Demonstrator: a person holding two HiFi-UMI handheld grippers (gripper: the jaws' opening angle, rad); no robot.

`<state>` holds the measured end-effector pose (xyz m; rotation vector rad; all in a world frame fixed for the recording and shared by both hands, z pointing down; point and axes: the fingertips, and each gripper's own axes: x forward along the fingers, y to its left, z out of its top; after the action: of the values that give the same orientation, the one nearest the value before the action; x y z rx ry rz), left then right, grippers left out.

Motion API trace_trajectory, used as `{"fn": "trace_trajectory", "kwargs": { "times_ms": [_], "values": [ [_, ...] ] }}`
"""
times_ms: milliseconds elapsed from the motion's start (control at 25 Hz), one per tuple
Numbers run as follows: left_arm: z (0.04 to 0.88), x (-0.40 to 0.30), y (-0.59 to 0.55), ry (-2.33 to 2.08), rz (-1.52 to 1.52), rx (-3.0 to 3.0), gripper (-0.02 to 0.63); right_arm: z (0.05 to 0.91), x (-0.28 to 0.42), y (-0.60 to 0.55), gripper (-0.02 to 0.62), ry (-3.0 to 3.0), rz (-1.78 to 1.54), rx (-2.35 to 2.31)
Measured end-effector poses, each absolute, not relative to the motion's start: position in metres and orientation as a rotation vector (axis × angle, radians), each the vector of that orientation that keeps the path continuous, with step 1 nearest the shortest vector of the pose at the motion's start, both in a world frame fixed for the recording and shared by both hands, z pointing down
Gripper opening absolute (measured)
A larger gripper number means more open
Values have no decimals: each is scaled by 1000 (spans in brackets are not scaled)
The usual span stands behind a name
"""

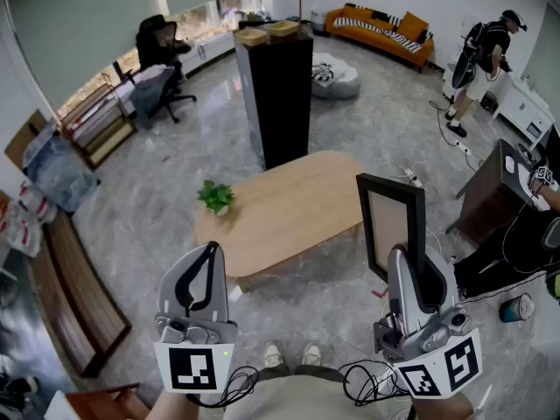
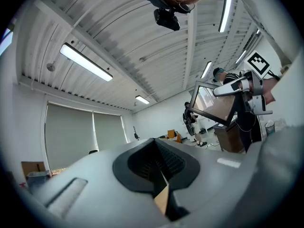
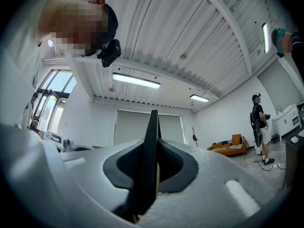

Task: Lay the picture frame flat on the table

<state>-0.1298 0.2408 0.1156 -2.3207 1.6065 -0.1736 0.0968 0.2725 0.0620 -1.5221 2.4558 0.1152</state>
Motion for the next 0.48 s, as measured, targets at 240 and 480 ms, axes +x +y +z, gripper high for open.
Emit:
{"fn": "trace_trajectory", "kwargs": {
  "times_ms": [240,480],
  "values": [
    [115,-119,246,1598,-192,-2312,20,62,104,277,58,2456,120,-1515],
    [117,-105,250,1605,-193,-2311,20,68,116,279,60,2465,103,-1502]
  ]
}}
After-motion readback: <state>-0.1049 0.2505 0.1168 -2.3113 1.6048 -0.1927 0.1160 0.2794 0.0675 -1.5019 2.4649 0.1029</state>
